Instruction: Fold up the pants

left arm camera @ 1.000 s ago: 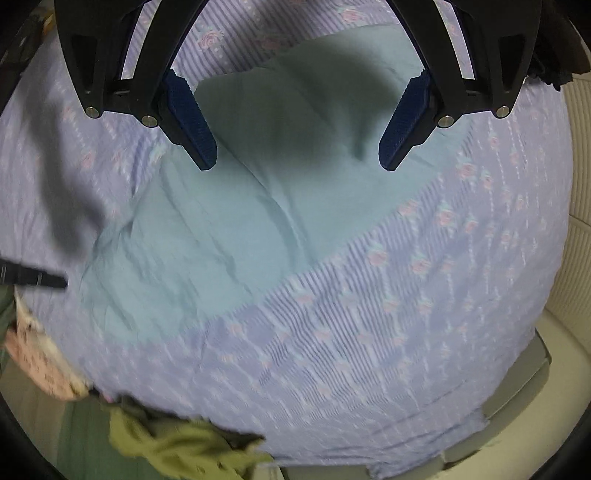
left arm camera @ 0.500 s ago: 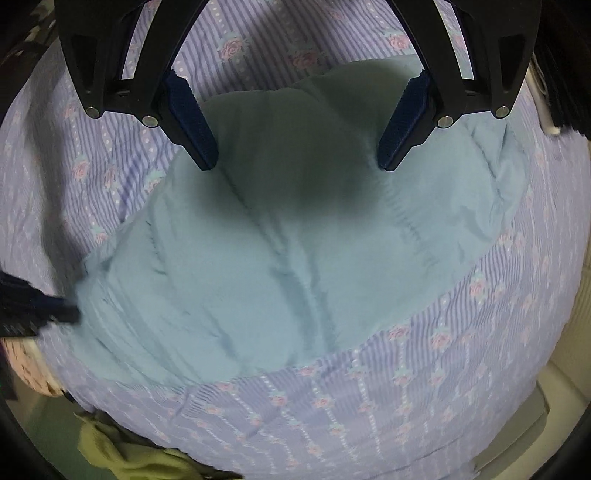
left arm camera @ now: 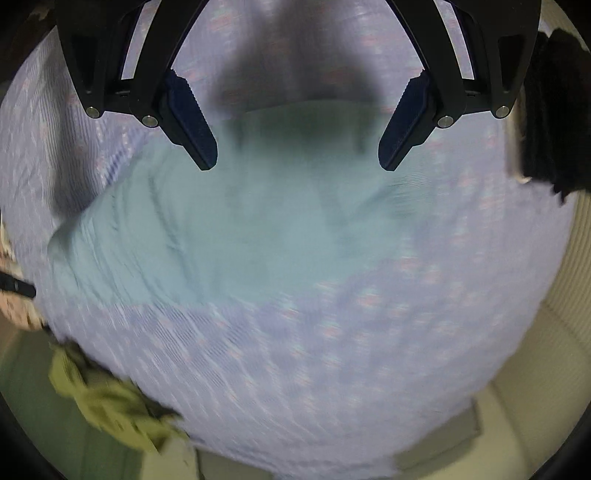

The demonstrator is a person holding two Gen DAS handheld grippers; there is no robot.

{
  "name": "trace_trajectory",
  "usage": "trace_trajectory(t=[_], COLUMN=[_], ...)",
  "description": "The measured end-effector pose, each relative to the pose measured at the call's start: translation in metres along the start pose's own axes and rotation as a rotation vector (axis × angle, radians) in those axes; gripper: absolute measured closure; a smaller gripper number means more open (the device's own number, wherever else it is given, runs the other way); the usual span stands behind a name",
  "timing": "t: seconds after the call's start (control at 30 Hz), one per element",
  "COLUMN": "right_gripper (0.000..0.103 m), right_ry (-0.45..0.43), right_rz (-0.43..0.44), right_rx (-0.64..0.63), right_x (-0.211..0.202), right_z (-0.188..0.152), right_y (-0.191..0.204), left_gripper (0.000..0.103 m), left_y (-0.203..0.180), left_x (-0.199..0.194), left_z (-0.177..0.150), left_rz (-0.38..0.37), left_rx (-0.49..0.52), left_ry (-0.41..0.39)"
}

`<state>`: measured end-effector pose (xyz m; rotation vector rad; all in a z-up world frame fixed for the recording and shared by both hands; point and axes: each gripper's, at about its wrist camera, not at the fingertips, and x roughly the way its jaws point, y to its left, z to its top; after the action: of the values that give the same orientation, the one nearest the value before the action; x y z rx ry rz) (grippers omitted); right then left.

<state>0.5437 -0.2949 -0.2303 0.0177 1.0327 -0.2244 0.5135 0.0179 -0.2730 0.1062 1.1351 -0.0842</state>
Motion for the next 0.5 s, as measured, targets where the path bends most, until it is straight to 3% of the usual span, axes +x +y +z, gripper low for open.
trace_trajectory(t=[0.03,0.2,0.33,0.5], right_gripper=[0.027,0.027,0.027,0.027], right_ry=[-0.013,0.001,0.089,0.137], right_rz=[0.075,0.215,0.316,0.322], right_rx=[-0.039,-0.192,-0.197,-0.200], right_x=[-0.012,-0.024,-0.010,0.003], right_z=[-0.006,-0.032,-0.058,-0.081], right_y=[0.013,0.096,0.141,0.173], left_gripper=[0.013,0.014,0.027,0.046], left_y=[0.017,0.092,0.134,0.147], left_x=[-0.006,-0.002,0.027,0.066], left_z=[-0.003,-0.007,-0.008,-0.007], left_rz=[0.006,-0.030,-0.185,-0.372], left_rx=[-0.016,-0.078,-0.201,-0.304], left_ry=[-0.014,-0.021,0.039,0.122])
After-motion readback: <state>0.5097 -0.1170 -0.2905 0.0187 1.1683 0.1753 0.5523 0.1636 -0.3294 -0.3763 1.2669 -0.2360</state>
